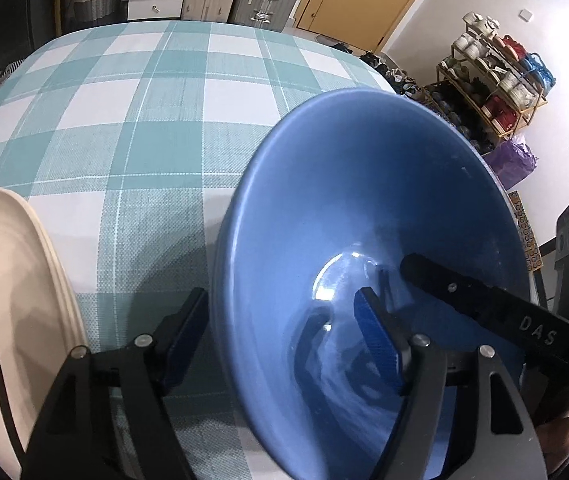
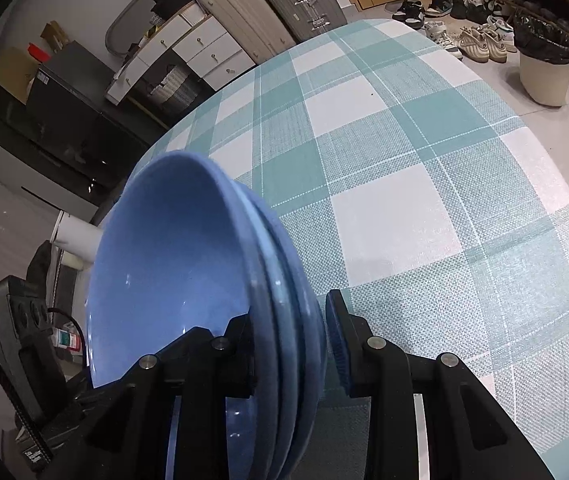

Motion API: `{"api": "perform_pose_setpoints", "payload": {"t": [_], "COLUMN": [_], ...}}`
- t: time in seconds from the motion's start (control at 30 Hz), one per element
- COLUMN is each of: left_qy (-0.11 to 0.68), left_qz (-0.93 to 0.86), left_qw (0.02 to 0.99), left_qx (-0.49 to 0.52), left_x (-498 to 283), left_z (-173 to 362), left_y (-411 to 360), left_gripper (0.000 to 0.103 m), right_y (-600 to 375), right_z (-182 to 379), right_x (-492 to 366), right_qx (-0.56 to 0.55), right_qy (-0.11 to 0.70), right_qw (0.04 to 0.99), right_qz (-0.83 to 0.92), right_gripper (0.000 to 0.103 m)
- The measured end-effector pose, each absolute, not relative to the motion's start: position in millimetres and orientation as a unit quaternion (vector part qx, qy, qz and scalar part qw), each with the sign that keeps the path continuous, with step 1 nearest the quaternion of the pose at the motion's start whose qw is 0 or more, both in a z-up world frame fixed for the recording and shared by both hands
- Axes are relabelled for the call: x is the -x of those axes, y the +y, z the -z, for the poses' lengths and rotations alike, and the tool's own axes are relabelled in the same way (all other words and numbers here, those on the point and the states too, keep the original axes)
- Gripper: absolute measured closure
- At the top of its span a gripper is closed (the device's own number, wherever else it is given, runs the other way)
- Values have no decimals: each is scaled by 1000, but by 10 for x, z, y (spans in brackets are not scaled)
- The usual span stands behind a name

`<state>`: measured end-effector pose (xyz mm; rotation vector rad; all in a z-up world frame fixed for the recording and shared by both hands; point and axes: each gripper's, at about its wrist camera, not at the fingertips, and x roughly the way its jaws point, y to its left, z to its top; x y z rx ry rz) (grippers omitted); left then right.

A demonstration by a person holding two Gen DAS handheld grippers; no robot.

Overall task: Organize plates and bowls
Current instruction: 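Lift the stacked blue bowls off the tablecloth with both tools, then carry the stacked blue bowls with both tools over the cream plate stack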

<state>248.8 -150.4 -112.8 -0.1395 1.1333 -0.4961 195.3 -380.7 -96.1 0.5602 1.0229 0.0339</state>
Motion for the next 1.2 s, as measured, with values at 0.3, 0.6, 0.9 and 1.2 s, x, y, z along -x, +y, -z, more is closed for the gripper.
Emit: {"api": "perform_pose_setpoints", "payload": {"t": [0.3,0.6,0.9,1.2], "left_qy": [531,539,538,557], "left_qz": [228,224,249,249], "left_qw": [813,809,802,789], "left_qx": [75,76,74,71], "left_x": [-2472,-2521,-2523,-2563], "left_z": [1097,1116,1109,1094], "left_y": [-1448,-1472,-1548,-1540], "left_gripper": [28,27,45,61], "right_y": [-3815,-3826,-3785,-3782], "right_z": [978,993,1030,1030], "right_x": [-1980,-1981,-2021,-2020], "right_qx": [-261,-261,-255,-255], "right_qy": [490,492,498,507], "right_qw": [832,830,828,823], "right_qz": [-14,-15,-21,-11], "right_gripper": [73,73,73,78]}}
